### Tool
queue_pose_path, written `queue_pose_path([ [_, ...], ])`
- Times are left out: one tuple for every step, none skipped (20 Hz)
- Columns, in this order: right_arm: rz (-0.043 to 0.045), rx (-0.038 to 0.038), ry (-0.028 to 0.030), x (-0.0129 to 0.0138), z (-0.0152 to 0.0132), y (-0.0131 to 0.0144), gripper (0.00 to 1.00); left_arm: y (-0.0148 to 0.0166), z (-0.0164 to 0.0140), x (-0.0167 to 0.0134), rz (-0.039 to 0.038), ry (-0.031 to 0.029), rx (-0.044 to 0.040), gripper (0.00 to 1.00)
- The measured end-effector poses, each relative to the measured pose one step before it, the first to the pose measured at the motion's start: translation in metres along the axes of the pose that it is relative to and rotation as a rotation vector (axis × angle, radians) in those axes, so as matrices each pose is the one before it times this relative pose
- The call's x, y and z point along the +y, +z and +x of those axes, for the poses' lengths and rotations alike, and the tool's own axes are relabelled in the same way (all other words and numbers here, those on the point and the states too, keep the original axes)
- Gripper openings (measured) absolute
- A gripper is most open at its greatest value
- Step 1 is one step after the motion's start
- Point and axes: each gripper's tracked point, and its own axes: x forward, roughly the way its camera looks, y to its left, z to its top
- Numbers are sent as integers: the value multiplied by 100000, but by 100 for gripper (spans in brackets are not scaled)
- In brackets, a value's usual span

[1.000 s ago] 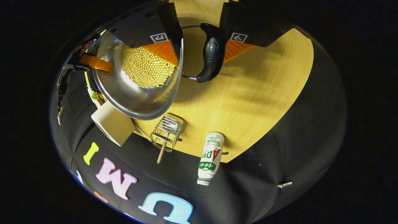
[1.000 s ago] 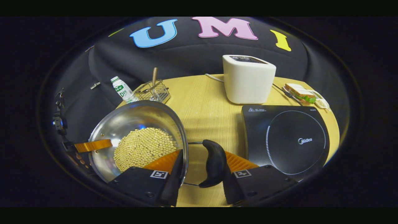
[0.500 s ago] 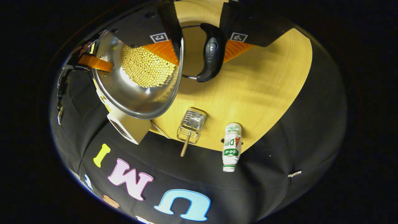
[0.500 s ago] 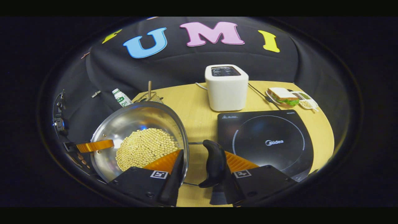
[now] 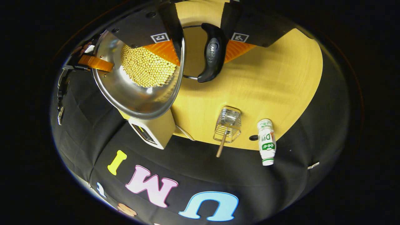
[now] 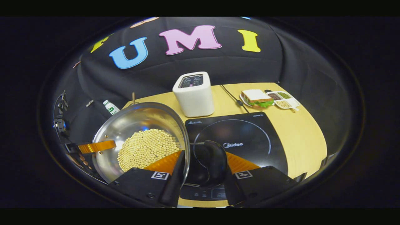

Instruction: First push the handle of the pot to place it horizontally, then grasp the pot with both hands and set it on the induction cooktop.

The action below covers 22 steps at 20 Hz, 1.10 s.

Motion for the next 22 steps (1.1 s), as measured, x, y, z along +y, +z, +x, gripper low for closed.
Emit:
queue_pose_path([
  [448,124,-2,-749,-163,220,61,26,173,-795,295,-230,100,57],
  [-24,-261,-15,-706,-89,291,61,40,273,-841,166,-189,-162,57],
  [-110,-237,-124,-827,-47,368,61,159,238,-709,-20,-131,-83,58],
  [167,-267,-137,-705,-38,319,61,-2,202,-788,39,-168,-101,57],
  [91,-365,-120,-759,-61,359,61,60,249,-749,-146,-221,-95,57],
  [-42,-109,-78,-744,-6,241,57,26,332,-770,14,-61,73,57],
  [190,-64,-148,-818,-6,153,61,60,298,-646,212,-106,-19,58],
  [235,70,-136,-787,-24,172,61,-8,212,-798,167,-52,-126,58],
  [151,120,-152,-785,60,146,61,44,337,-759,125,-40,36,58],
  [235,143,-119,-764,91,116,61,-76,437,-614,249,-101,226,58],
  [260,77,-160,-786,57,125,61,3,269,-734,61,-199,67,57],
  [158,-166,-233,-775,21,54,61,-60,390,-751,68,-238,-85,57],
  [156,-19,-377,-801,115,144,61,-95,411,-627,387,-229,-21,57],
  [339,368,-365,-743,120,-19,60,-221,422,-619,191,-126,405,58],
  [394,529,-252,-737,112,-172,61,-199,387,-628,27,-164,501,57],
  [191,403,-208,-735,146,-7,60,-222,475,-582,-39,-113,534,58],
  [182,386,-237,-733,151,-37,61,-142,397,-603,40,-65,404,57],
  [137,318,-142,-691,164,73,60,-115,388,-488,-44,3,295,57],
  [286,215,-148,-661,169,100,61,-79,360,-610,-47,-103,280,57],
  [176,271,-200,-626,181,66,61,-74,376,-539,63,-58,217,57],
  [154,300,-143,-642,171,74,61,-75,425,-514,88,52,472,57],
  [285,364,-37,-603,176,98,60,-108,368,-418,105,97,325,57],
])
